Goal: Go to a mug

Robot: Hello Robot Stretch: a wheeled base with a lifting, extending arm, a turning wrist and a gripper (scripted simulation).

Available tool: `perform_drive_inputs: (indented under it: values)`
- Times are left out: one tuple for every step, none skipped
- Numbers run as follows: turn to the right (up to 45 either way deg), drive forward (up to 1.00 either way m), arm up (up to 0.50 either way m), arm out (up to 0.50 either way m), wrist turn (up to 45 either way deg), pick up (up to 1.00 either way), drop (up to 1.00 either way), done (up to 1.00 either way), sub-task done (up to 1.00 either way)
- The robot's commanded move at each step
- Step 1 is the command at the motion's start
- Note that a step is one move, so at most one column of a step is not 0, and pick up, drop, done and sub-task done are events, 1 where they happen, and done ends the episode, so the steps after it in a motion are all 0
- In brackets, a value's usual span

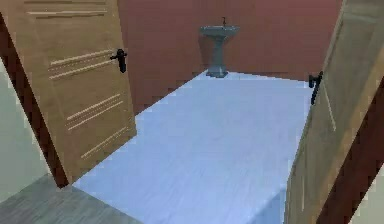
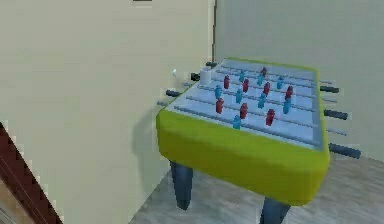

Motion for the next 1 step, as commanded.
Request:
perform_drive_inputs:
  values:
    - [0.0, 0.5, 0.0, 0.0, 0.0, 0.0, 0.0, 0.0, 0.0]
